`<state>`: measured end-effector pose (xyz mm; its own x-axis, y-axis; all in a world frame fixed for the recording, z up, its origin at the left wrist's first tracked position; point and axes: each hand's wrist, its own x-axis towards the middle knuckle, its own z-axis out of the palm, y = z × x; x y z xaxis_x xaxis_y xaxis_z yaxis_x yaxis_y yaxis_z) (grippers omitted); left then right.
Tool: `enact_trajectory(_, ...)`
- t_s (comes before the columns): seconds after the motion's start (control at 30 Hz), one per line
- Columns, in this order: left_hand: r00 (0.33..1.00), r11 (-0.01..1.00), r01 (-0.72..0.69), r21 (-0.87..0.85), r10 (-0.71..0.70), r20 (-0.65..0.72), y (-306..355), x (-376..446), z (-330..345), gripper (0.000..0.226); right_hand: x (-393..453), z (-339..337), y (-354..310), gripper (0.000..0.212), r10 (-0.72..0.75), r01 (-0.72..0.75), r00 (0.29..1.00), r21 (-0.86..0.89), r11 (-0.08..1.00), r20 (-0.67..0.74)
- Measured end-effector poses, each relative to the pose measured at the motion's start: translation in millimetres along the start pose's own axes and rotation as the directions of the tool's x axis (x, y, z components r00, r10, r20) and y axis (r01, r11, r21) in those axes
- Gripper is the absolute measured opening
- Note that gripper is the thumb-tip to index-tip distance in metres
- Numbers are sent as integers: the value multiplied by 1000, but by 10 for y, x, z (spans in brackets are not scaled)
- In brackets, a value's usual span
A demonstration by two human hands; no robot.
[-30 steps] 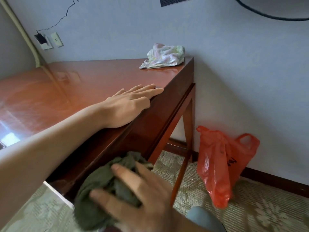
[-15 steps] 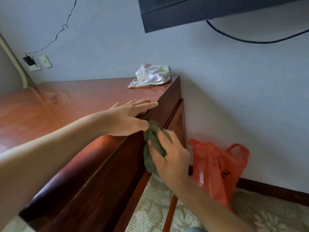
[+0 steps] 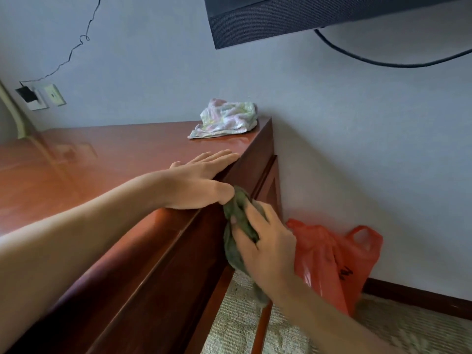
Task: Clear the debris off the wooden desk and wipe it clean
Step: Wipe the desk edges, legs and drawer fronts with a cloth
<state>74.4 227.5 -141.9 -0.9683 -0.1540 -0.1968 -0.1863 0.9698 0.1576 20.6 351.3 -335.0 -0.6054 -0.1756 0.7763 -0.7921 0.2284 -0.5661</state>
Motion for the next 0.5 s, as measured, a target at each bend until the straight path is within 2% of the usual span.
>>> enact_trajectory(0.03, 1000, 1000, 1, 9, -1, -2, 17, 26, -1, 100, 94, 12, 72, 40, 10, -10, 1000, -37, 999, -11)
enact_trajectory(0.1, 1000, 999, -8, 32, 8, -21, 31, 71, 24, 101, 445, 77, 264, 41, 127, -127, 992, -150, 981, -4)
enact_trajectory(0.17, 999, 999, -20, 41, 22, -41, 19, 85, 54, 101, 793, 154, 513, 34, 272, -259, 960, -167, 951, 58)
enact_trajectory(0.23, 999, 999, -29, 39, 31, -45, -17, 85, 58, 101, 887, 200, 633, 32, 328, -313, 942, -175, 934, 66)
enact_trajectory(0.3, 999, 1000, -28, 6, 28, -33, -37, 105, 17, 100, 695, 178, 548, 39, 291, -275, 956, -223, 935, 42)
enact_trajectory(0.37, 1000, 999, -13, -32, 13, -27, -9, 168, -23, 101, 384, 93, 361, 46, 171, -162, 985, -213, 964, 27)
enact_trajectory(0.43, 1000, 1000, 1, -4, -1, -7, 55, 243, -33, 101, 211, 13, 299, 47, 88, -79, 995, -158, 984, 54)
enact_trajectory(0.5, 1000, 1000, 5, 26, -5, 12, 107, 297, -13, 99, 355, -19, 389, 46, 82, -66, 993, -179, 982, 86)
